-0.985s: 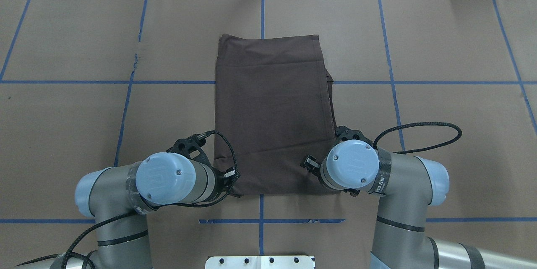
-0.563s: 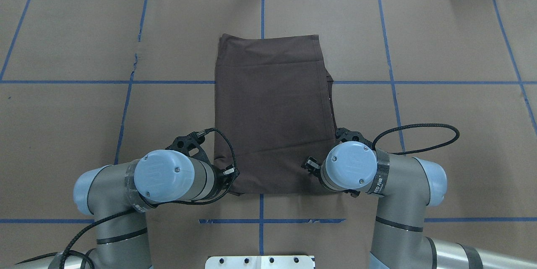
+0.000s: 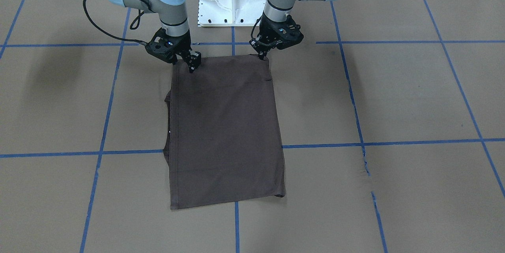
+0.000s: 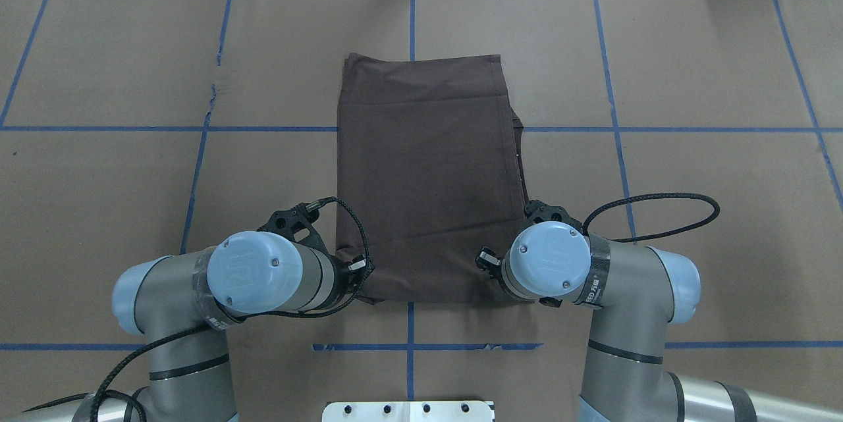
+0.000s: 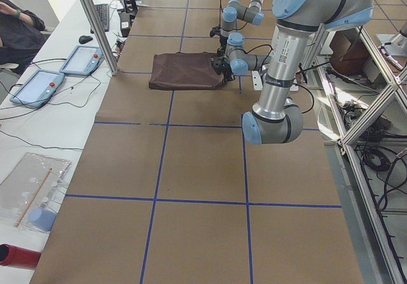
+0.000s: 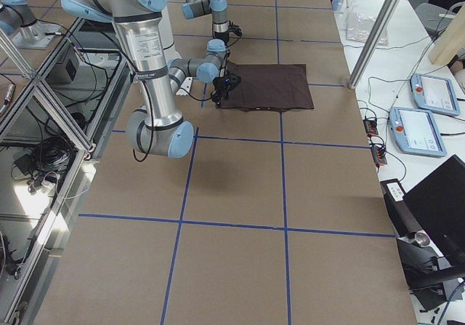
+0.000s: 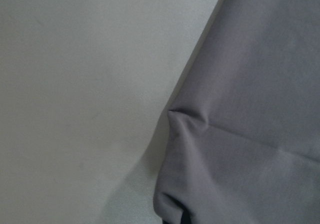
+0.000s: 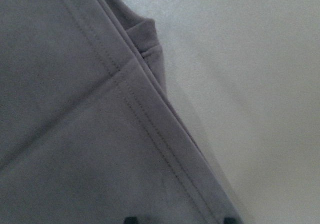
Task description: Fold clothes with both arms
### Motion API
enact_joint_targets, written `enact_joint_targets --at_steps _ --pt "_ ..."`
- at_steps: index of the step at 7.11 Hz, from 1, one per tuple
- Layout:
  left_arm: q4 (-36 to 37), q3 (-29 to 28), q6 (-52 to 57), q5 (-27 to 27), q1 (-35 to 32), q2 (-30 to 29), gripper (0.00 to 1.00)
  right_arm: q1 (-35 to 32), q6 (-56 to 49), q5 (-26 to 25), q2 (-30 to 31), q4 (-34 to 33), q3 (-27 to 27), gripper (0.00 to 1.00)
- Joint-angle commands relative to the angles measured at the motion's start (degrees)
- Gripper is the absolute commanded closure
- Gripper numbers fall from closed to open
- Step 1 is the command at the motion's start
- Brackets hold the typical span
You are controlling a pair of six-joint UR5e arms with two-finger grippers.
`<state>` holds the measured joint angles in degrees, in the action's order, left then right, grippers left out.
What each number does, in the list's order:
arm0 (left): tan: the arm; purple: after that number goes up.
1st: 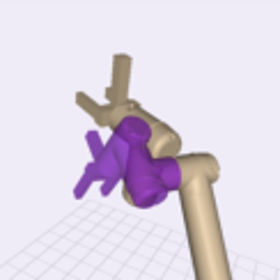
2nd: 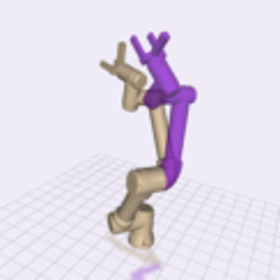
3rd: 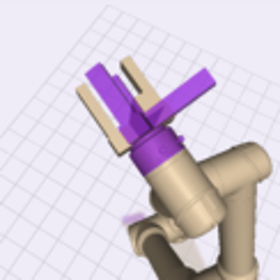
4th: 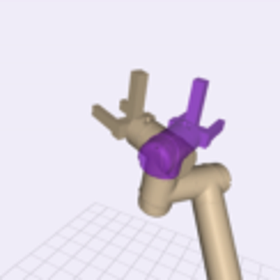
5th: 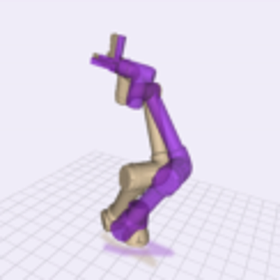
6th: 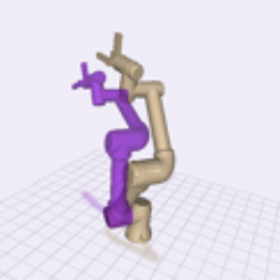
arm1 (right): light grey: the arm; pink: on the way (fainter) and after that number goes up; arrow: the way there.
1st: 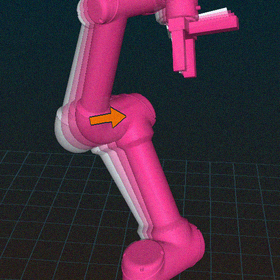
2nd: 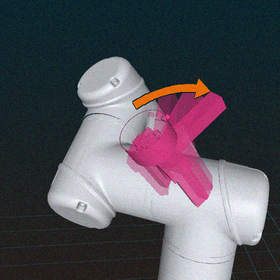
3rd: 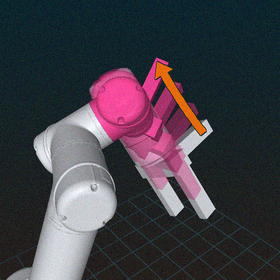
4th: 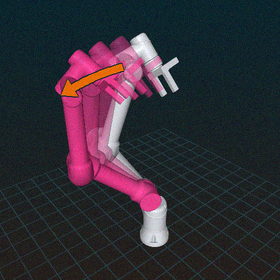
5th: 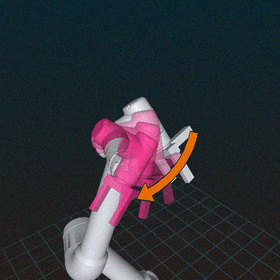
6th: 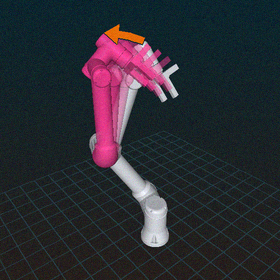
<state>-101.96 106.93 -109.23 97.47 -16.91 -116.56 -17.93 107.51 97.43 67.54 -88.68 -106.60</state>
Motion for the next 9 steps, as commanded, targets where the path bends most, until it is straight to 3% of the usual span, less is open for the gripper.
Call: enact_joint_targets --at_steps 1,5,6,7,9 --pt "0.00 0.03 0.07 0.00 -0.23 0.02 1.00 -0.09 -0.54 0.04 -0.12 0.00 -0.01 1.00" --pt "-0.08 -0.05 0.16 0.00 -0.31 0.02 1.00 -0.09 -1.33 -0.05 -0.30 0.00 -0.01 1.00" --pt "-0.08 -0.05 0.16 0.00 -0.31 0.02 1.00 -0.09 -1.25 -0.05 -0.30 0.00 -0.01 0.80" --pt "-0.08 -0.05 0.16 0.00 -0.31 -0.07 1.00 -0.09 -1.25 -0.05 -0.21 0.00 -0.10 0.01" --pt "-0.08 -0.05 0.24 0.00 -0.49 0.02 1.00 -0.09 -1.33 0.04 -0.21 0.00 -0.10 0.00"
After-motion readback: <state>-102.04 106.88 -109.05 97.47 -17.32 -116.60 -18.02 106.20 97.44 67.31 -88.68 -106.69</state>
